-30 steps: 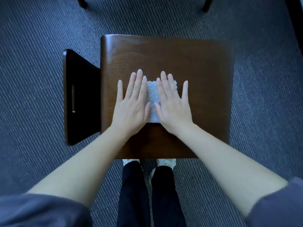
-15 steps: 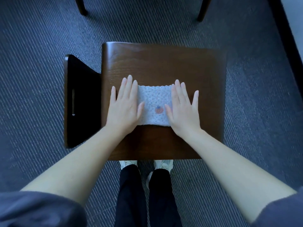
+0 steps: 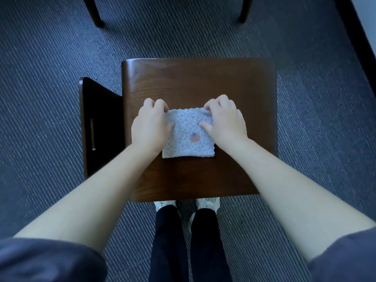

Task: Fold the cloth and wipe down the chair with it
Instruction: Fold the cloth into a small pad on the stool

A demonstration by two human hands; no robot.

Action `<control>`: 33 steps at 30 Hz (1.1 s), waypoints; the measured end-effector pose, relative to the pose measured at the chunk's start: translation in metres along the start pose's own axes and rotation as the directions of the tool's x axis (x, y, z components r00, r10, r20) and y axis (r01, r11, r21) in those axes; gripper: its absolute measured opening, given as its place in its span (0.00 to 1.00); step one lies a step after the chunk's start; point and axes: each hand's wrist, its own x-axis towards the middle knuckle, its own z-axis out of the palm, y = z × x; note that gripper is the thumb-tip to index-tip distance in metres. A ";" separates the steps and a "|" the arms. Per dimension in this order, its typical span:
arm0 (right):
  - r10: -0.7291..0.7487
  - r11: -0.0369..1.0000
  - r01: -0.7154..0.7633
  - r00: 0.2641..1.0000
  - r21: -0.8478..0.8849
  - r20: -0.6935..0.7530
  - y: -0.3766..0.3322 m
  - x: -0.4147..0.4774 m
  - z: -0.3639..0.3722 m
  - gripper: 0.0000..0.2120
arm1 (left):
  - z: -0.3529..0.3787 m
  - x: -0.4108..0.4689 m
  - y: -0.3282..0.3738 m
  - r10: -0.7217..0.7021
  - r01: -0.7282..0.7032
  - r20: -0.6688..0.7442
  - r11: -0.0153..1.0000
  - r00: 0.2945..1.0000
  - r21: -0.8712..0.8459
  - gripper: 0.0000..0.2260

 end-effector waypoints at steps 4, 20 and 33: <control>0.065 0.953 -0.096 0.991 0.289 0.117 -0.003 0.002 -0.006 0.05 | -0.006 0.008 0.005 -0.041 0.059 0.108 0.984 0.993 -0.171 0.07; 0.171 -0.058 -0.527 0.832 0.848 0.528 -0.037 -0.090 -0.170 0.08 | -0.164 -0.083 0.073 -0.142 0.464 0.469 0.546 0.872 -0.697 0.09; -0.012 0.095 -0.452 0.891 0.887 0.455 -0.077 -0.182 -0.320 0.06 | -0.306 -0.192 0.123 -0.123 0.404 0.389 0.402 0.913 -0.821 0.07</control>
